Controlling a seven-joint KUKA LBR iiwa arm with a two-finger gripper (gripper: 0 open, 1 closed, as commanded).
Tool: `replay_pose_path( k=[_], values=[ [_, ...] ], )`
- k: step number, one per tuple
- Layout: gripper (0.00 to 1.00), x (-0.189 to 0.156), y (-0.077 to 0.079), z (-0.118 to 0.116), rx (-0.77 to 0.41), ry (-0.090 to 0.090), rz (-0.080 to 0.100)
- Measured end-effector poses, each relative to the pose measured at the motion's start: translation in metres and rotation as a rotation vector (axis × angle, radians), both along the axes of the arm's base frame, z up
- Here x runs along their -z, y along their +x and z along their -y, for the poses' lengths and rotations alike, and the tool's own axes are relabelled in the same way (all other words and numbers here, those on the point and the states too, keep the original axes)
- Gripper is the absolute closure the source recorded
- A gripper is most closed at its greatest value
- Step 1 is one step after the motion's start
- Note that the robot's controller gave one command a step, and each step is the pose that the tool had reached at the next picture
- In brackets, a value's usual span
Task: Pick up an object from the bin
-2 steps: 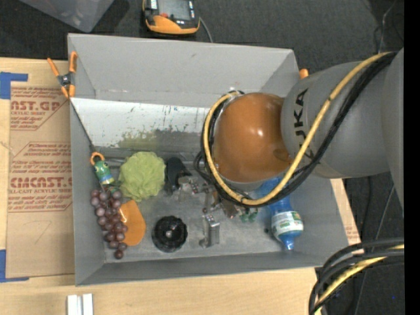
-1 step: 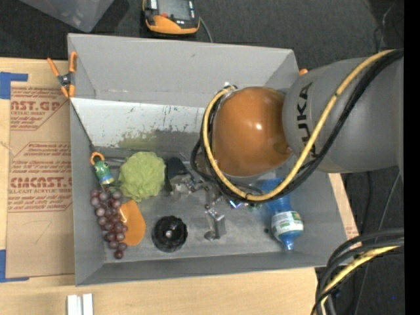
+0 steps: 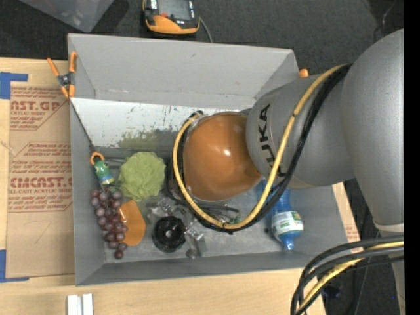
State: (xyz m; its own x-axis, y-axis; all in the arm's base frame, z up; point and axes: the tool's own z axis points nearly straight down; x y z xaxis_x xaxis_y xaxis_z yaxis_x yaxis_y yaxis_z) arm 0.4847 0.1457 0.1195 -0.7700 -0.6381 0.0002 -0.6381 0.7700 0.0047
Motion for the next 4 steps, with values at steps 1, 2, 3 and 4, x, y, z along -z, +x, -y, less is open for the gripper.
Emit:
replay_pose_path(
  k=[1, 2, 3, 4],
  values=[
    [0.00, 0.050, 0.014, 0.013, -0.342, 0.003, 0.010],
    [1.00, 0.049, 0.012, 0.025, 0.038, 0.004, 0.003],
    [1.00, 0.049, 0.012, 0.025, 0.038, 0.004, 0.003],
    [1.00, 0.037, 0.011, 0.025, 0.038, 0.003, -0.001]
  ],
)
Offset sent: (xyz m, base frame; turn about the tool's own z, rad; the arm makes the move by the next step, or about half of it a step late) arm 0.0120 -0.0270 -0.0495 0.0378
